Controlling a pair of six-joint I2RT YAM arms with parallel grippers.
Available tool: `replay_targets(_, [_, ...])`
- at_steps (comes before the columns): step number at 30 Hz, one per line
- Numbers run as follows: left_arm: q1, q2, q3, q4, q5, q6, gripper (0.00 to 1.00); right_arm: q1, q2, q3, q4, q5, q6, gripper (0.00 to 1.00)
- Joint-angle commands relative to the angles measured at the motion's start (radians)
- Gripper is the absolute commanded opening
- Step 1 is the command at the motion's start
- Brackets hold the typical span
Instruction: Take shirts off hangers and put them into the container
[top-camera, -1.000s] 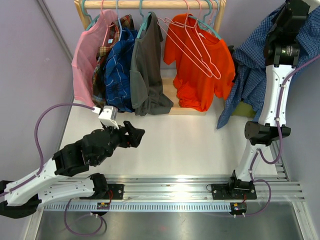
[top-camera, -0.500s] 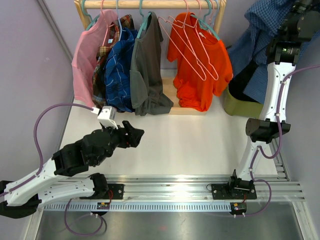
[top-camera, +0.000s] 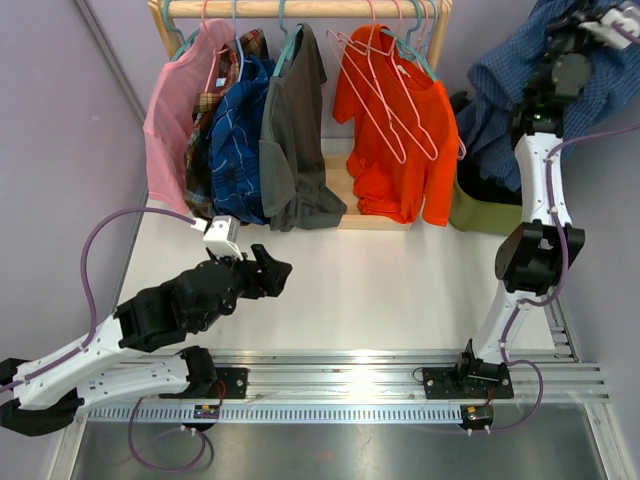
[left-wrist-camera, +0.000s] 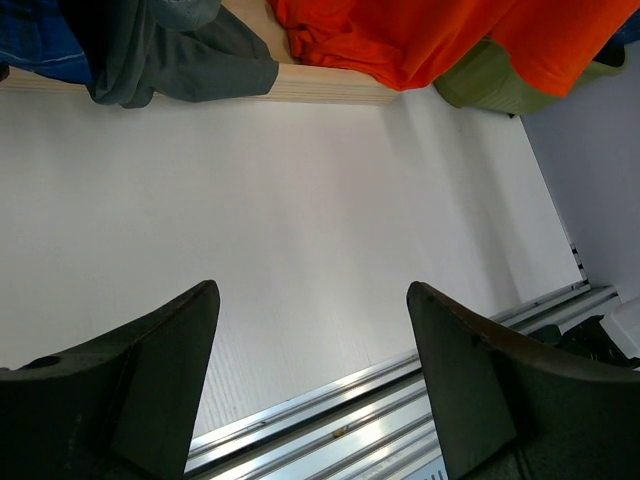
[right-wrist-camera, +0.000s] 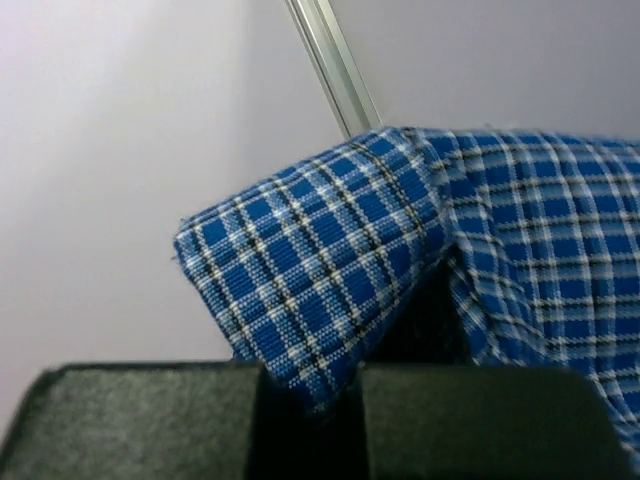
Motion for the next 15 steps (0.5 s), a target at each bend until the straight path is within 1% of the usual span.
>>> replay_targets(1, [0.001,-0.006,-0.020,0.032,0.001,-0.038,0.79,-0.003,0.017,-0.159,0.109,0.143,-0.089,0.00])
replay_targets(3, [0.003,-0.011,-0.027,0.037,0.006,-0.047,0.79,-0.003,0.066,-0.153,0.027,0.205,-0.106,0.00])
replay_targets(4, [0.003,-0.010,-0.032,0.040,0.006,-0.051,0.79,-0.003,0.122,-0.126,-0.031,0.210,-0.109,0.00])
replay_targets(5, [0.003,-0.008,-0.032,0.038,0.006,-0.051,0.79,-0.003,0.150,-0.046,-0.196,0.211,-0.111,0.00])
replay_targets(7, [0.003,0.001,-0.034,0.043,0.006,-0.048,0.79,-0.003,0.193,0.005,-0.330,0.231,-0.062,0.00])
replay_targets(8, [0.005,0.004,-0.030,0.046,0.008,-0.048,0.79,-0.003,0.225,0.048,-0.461,0.225,-0.042,0.00])
replay_targets(10, [0.005,0.015,-0.035,0.054,0.009,-0.048,0.79,-0.003,0.268,0.086,-0.589,0.178,0.024,0.00])
replay_targets(11, [0.003,0.020,-0.037,0.057,0.011,-0.048,0.79,-0.003,0.292,0.153,-0.749,0.173,0.048,0.00])
replay_targets(12, [0.003,0.024,-0.040,0.067,0.015,-0.044,0.79,-0.003,0.321,0.203,-0.832,0.158,0.089,0.00])
replay_targets(13, [0.005,0.029,-0.041,0.072,0.018,-0.043,0.79,-0.003,0.389,0.256,-1.002,0.147,0.101,0.00])
replay_targets(14, [0.006,0.032,-0.044,0.077,0.021,-0.040,0.79,-0.003,0.428,0.372,-1.092,0.124,0.119,0.00])
replay_targets(15, [0.006,0.033,-0.046,0.080,0.023,-0.038,0.79,-0.003,0.465,0.417,-1.166,0.125,0.133,0.00])
